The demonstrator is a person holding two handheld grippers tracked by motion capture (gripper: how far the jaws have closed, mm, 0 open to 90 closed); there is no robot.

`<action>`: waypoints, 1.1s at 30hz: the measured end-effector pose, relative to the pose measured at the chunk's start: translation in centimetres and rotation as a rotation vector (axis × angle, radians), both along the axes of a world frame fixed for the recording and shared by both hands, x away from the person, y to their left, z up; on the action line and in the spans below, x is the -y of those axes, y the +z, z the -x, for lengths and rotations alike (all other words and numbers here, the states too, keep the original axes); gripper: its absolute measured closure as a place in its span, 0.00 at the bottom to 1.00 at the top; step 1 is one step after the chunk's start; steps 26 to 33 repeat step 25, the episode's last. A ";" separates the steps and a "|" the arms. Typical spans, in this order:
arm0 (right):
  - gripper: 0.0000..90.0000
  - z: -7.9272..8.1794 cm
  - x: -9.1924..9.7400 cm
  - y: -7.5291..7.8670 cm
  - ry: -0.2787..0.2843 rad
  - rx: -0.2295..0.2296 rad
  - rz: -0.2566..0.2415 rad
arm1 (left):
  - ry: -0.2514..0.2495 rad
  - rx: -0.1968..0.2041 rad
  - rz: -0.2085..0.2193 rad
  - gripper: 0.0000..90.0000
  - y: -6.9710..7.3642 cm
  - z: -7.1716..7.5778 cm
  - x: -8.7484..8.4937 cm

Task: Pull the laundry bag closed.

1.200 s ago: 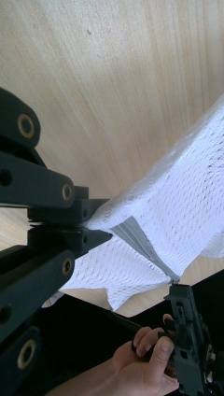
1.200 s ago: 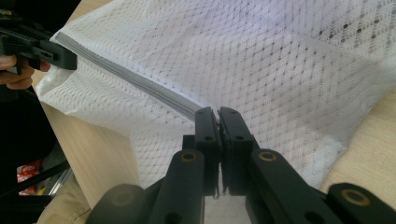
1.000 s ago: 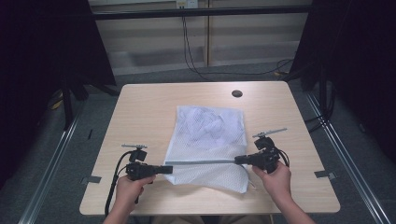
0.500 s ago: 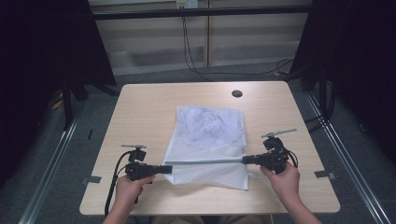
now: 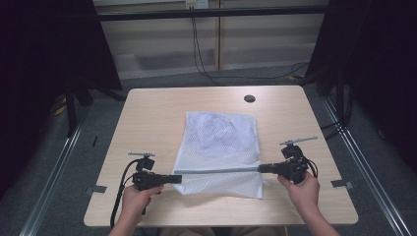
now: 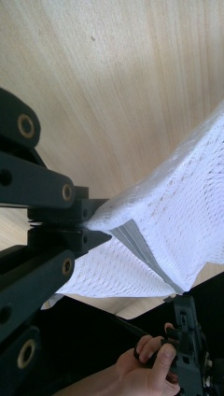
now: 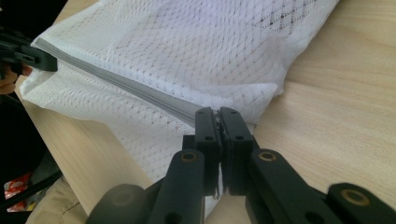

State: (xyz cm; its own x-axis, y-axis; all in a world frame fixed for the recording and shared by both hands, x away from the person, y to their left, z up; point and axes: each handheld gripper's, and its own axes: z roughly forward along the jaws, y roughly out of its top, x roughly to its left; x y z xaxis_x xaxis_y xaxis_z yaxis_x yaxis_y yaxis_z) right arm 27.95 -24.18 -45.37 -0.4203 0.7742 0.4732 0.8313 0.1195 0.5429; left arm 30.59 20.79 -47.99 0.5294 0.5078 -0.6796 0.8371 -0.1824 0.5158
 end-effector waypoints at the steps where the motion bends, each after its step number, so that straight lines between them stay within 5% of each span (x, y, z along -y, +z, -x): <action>1: 0.97 0.0 0.0 0.0 -0.002 0.002 0.001 | 0.000 -0.001 0.003 0.99 0.0 0.0 0.0; 7: 0.95 0.1 0.2 0.1 0.008 0.026 -0.017 | 0.003 0.031 -0.009 0.94 0.2 0.1 0.3; 9: 0.93 0.1 0.1 0.0 0.003 0.033 -0.004 | 0.014 0.049 -0.030 0.79 0.2 0.1 0.3; 13: 0.70 0.1 0.2 -0.1 -0.028 0.050 -0.009 | 0.037 0.081 -0.117 0.41 0.4 0.0 0.3; 19: 0.48 0.0 0.2 0.2 -0.047 0.113 -0.011 | 0.065 0.155 -0.164 0.22 0.9 0.0 0.4; 25: 0.38 0.1 0.4 0.3 -0.068 0.131 -0.006 | 0.077 0.189 -0.168 0.19 0.9 -0.1 0.3; 33: 0.38 0.1 0.4 0.3 -0.068 0.131 -0.006 | 0.077 0.189 -0.168 0.19 0.9 -0.1 0.3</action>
